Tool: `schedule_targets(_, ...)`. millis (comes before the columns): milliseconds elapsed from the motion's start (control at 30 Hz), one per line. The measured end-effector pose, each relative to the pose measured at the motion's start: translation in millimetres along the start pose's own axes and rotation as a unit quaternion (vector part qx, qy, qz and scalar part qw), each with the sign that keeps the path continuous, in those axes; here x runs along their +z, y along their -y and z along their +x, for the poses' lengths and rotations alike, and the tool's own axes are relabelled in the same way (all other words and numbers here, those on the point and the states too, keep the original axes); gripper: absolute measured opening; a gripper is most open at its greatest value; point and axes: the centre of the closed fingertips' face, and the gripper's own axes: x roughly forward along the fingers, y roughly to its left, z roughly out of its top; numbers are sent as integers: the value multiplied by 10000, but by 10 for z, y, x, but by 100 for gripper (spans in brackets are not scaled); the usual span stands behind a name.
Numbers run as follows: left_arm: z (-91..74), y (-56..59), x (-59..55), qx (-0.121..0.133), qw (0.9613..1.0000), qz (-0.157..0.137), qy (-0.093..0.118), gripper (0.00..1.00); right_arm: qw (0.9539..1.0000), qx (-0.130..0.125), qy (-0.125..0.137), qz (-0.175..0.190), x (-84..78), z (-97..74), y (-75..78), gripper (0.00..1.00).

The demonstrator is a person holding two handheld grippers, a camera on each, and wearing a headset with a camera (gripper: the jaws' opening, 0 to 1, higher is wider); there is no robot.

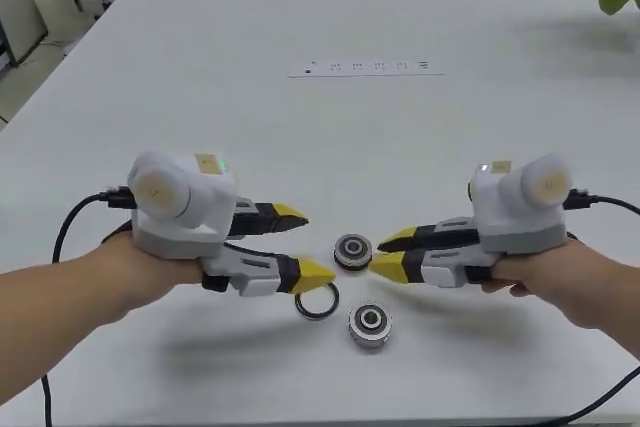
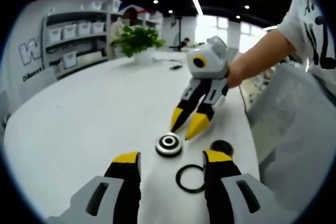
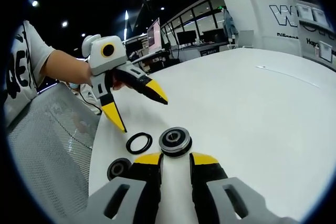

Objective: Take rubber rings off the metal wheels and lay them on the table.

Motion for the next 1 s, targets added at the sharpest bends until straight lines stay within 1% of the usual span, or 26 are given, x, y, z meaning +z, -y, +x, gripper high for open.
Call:
schedule_targets(167,61,-19,-13,-20,10000,-51,-18,46,10000,1,16,-13,1,6,2,17)
schedule_targets(400,161,-10,-17,-68,9999,-120,-24,42,10000,-7,38,-36,3,19,16,17)
schedule_targets(633,254,-6,8,-77,9998,-160,-33,38,10000,7,37,-46,-7,45,1,17)
schedule_targets(1000,364,14,-10,-113,9997,-127,-158,29,10000,12,74,-28,-11,61,-4,17)
